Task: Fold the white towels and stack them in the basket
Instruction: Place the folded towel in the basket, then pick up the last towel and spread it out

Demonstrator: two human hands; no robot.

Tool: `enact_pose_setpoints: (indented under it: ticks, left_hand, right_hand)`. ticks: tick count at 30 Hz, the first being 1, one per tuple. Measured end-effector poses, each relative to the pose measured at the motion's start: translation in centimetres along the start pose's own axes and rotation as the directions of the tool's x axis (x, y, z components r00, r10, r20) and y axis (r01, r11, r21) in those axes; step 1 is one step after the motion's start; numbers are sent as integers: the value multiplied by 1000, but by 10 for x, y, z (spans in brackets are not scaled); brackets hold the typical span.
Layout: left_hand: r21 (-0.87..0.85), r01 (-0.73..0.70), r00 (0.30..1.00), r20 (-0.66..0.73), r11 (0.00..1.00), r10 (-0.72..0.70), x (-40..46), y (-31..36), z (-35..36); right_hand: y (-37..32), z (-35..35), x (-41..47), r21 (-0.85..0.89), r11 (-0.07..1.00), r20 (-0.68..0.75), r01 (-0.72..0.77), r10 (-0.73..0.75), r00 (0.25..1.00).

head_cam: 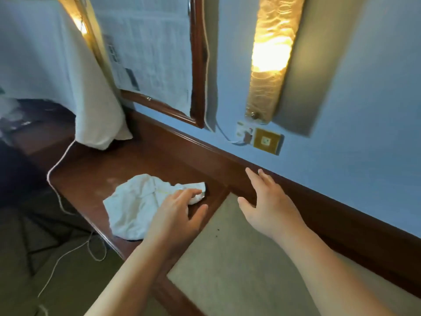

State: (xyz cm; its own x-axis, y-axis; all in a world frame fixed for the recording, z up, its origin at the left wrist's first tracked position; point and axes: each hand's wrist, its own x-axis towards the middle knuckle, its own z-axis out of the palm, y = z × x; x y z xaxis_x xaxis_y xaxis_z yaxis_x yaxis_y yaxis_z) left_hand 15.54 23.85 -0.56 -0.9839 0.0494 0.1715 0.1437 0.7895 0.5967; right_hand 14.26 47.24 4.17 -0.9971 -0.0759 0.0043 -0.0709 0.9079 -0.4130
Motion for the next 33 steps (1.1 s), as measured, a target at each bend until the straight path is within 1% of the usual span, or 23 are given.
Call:
enact_pose_setpoints:
  ticks: [6,9,13,15,18,20,22,24,25,27,29,31,33]
  left_hand:
    - [-16,197,979,-51,980,-197,0,-126,-62]
    - [7,266,964,-29,964,-266,11,-181,-70]
    - [37,354,932,64,934,-356,32,-244,-52]
    - [56,411,906,85,910,-415,48,-277,-33]
    - [161,484,845,172,860,-507,73,-323,2]
    - [258,481,805,249,838,-539,81,-354,28]
    - [379,385,812,293,841,-504,78,-379,49]
    - [473,243,858,303,847,-415,65,-401,67]
    - [494,195,871,311,847,-382,59,-407,71]
    - [500,135,920,257,855,-296,53,-415,77]
    - [434,134,950,198,891,-240,56,-416,74]
    - [291,125,970,164,949,-178,64,-405,61]
    - [117,65,995,69,991,-73,80,-384,39]
  right_hand:
    - [-113,85,57,18,994,179,106,-107,978]
    - [-149,131,85,6,993,271,117,-114,956]
    - [-174,194,120,-8,996,397,88,-77,915]
    - [-181,229,136,-30,997,470,68,-46,881]
    - [-190,265,154,-88,995,573,37,21,819]
    - [-196,284,163,-125,992,611,21,60,789]
    - [-201,298,168,-152,988,635,8,91,767]
    - [-203,313,170,-181,983,659,-4,125,741]
    - [-204,318,171,-190,982,673,-6,134,728]
    - [-206,322,172,-199,980,683,-2,140,717]
    - [-208,323,174,-196,981,677,5,131,724]
    - [-210,320,176,-186,982,663,29,104,741]
    - [-214,311,182,-138,989,604,45,48,795]
